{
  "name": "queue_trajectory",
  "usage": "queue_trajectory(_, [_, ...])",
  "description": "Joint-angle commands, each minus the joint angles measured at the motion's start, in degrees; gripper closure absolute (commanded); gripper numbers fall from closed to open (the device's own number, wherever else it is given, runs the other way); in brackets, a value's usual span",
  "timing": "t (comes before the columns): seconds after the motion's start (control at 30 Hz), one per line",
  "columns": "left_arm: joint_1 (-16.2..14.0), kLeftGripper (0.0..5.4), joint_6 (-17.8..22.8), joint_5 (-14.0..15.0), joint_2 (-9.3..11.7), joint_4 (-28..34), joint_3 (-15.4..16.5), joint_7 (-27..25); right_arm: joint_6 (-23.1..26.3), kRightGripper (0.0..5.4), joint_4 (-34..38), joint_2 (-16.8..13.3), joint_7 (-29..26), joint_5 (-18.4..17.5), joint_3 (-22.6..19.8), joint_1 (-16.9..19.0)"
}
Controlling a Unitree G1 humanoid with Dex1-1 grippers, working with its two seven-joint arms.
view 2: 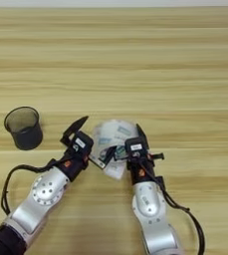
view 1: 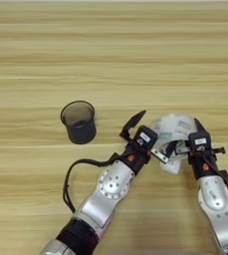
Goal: Move the objects on the table
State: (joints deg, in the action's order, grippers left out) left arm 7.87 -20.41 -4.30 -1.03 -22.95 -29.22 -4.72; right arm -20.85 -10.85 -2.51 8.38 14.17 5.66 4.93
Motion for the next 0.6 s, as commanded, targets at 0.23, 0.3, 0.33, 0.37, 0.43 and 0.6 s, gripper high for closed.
queue_trajectory(0.23, [-2.69,0.0,0.04,-0.58,1.27,4.28,-5.6,-10.11,1.71,4.37,0.31,-1.17,1.82,-1.16,-4.04,-6.41])
queue_trajectory(0.3, [-2.68,0.0,0.09,-0.48,2.14,4.79,-5.66,-11.1,1.49,4.37,0.26,-1.6,1.47,-1.25,-4.26,-6.76])
queue_trajectory(0.33, [-2.67,0.0,0.08,-0.47,2.56,5.05,-5.7,-11.56,1.38,4.37,0.22,-1.8,1.26,-1.33,-4.37,-6.91])
queue_trajectory(0.37, [-2.67,0.0,0.22,-0.36,3.02,5.32,-5.71,-12.09,1.31,4.37,0.07,-2.01,1.09,-1.51,-4.58,-7.1])
queue_trajectory(0.43, [-2.79,0.0,0.26,-0.42,3.87,6.0,-5.42,-13.16,1.3,4.37,-0.25,-2.24,0.86,-1.8,-5.03,-7.42])
queue_trajectory(0.6, [-4.07,0.0,0.49,-0.76,6.13,8.3,-4.47,-16.87,1.51,4.37,-0.7,-2.57,0.8,-2.19,-5.4,-7.9])
